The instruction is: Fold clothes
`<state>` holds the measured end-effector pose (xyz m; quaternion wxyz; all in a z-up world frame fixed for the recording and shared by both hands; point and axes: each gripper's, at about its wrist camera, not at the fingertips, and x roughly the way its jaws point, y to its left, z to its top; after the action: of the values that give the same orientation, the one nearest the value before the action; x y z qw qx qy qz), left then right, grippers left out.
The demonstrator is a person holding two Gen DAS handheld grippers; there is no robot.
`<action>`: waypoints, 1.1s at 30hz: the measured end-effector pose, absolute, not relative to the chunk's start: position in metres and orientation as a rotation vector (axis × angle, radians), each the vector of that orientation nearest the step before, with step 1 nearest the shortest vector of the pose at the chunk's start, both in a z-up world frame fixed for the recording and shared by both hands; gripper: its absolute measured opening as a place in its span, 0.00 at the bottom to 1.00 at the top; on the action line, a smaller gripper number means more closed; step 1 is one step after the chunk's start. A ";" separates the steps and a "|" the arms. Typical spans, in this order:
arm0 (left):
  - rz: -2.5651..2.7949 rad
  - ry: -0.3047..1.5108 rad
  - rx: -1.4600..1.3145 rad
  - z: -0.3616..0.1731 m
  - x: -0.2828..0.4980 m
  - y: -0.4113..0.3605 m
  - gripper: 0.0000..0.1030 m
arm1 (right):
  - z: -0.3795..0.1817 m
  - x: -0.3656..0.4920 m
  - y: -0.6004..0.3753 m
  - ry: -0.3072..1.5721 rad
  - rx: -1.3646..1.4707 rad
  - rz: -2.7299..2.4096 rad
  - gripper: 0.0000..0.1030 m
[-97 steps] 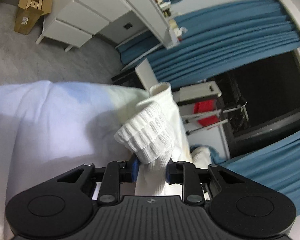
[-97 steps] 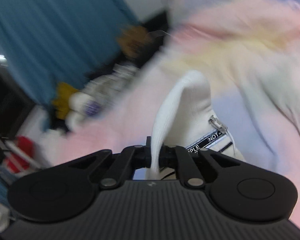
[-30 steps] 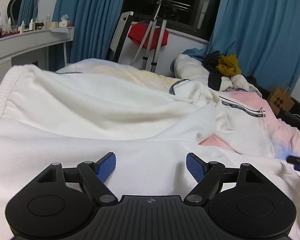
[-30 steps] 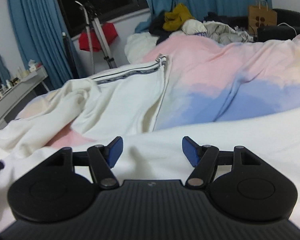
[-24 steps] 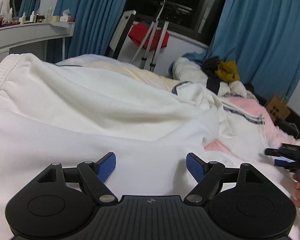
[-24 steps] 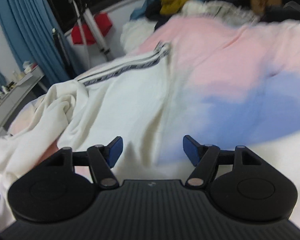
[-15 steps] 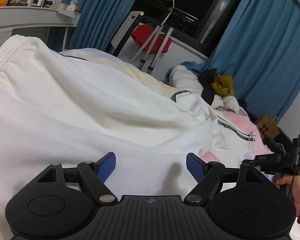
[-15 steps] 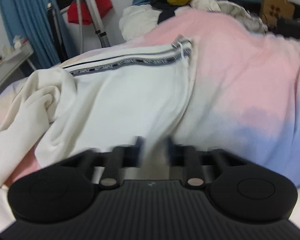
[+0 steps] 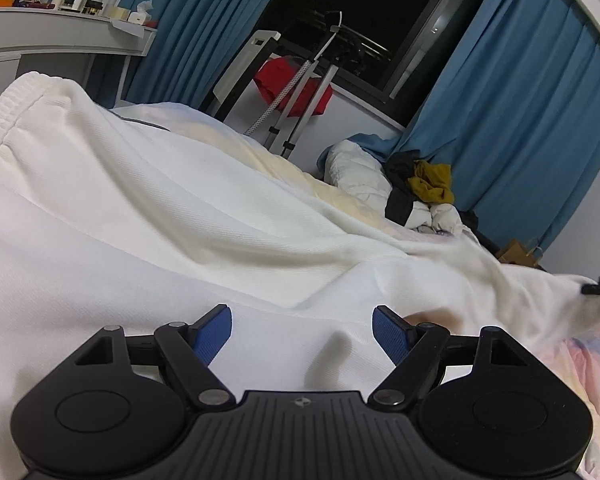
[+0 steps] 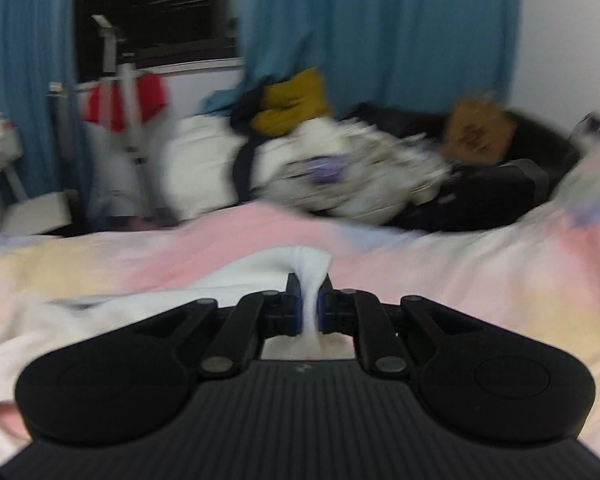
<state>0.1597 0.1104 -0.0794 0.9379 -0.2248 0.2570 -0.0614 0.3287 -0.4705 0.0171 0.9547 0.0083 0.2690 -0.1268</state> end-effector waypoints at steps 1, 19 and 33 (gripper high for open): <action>-0.127 0.524 -0.453 -0.079 0.160 0.109 0.77 | 0.016 0.329 -0.487 0.556 0.012 -0.297 0.10; -0.149 0.553 -0.383 -0.079 0.163 0.099 0.77 | -0.114 0.239 -0.555 0.576 0.291 -0.554 0.59; -0.272 0.534 -0.319 -0.066 0.126 0.088 0.77 | -0.061 0.125 -0.385 0.494 0.469 -0.443 0.80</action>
<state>0.1258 0.0878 -0.0657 0.9429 -0.1566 0.2620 -0.1332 0.1248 -0.3854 -0.0607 0.9186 0.2282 0.2403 -0.2153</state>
